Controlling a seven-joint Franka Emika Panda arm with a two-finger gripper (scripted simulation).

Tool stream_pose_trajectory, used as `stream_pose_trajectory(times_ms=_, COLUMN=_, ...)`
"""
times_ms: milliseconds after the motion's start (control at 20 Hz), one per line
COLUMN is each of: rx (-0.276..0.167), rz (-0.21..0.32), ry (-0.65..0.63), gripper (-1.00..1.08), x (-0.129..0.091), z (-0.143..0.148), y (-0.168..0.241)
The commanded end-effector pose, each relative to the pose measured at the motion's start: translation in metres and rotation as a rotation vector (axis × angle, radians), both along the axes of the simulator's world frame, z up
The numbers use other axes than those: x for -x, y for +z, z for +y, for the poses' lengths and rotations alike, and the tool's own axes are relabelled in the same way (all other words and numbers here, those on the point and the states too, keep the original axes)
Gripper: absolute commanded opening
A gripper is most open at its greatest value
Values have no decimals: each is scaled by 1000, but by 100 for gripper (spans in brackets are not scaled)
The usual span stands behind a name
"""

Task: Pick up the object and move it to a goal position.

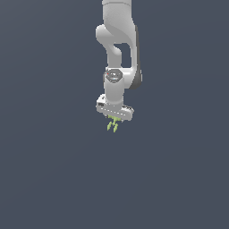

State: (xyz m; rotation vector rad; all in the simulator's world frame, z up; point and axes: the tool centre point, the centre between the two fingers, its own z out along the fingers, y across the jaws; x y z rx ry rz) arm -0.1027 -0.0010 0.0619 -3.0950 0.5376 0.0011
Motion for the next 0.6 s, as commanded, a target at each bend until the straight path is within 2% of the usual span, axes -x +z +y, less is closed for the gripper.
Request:
stream_pose_trajectory(times_ms=0, rx=0, rz=0, ry=0, gripper=100, x=0, z=0, y=-2)
stream_pose_trajectory(times_ms=550, rx=0, rz=-1, ry=-4, gripper=100, x=2, z=0, y=-44)
